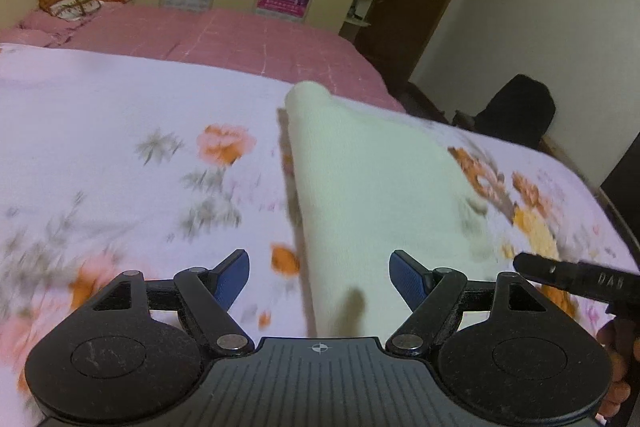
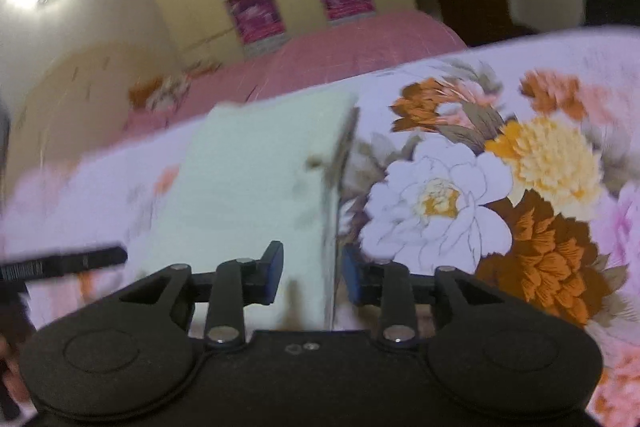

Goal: Fold small clothes

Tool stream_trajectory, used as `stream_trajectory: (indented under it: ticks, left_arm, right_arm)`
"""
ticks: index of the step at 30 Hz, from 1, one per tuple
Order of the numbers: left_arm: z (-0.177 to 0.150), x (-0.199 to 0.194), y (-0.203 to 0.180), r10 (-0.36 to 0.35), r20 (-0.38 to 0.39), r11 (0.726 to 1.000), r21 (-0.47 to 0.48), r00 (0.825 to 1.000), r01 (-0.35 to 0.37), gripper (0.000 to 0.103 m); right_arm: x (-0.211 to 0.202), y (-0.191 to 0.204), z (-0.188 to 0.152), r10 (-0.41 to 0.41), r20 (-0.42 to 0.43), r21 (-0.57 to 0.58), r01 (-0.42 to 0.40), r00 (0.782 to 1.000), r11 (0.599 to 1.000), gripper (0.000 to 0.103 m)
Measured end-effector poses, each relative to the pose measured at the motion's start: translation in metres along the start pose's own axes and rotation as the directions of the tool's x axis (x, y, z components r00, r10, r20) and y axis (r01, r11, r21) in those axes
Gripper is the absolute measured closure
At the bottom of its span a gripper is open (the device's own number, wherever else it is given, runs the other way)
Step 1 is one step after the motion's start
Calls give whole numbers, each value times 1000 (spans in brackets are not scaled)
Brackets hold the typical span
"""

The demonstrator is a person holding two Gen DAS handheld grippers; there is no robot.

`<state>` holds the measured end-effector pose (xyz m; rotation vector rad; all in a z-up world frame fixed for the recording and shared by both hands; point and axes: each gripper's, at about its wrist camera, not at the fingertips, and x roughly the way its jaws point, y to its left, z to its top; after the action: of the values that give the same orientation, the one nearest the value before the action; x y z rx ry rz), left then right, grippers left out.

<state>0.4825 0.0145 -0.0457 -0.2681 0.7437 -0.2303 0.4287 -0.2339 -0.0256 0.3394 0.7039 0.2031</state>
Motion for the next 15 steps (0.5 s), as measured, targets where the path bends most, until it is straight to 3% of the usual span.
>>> stream_trajectory:
  ticks: [2, 4, 9, 15]
  left_arm:
    - [10, 17, 7, -32, -19, 999, -44, 999, 31, 26]
    - [18, 35, 17, -83, -43, 990, -121, 996, 77, 26]
    - [26, 72, 30, -161, -71, 956, -259, 984, 138, 26]
    - [33, 98, 29, -207, -81, 947, -269, 975, 178, 26]
  right_arm:
    - [10, -11, 14, 45, 13, 86, -46, 999, 995, 65]
    - [23, -21, 26, 81, 17, 149, -82, 997, 985, 30]
    - [65, -42, 46, 167, -16, 254, -158, 986, 954, 30]
    - [103, -43, 47, 218, -113, 213, -191, 969, 958, 37]
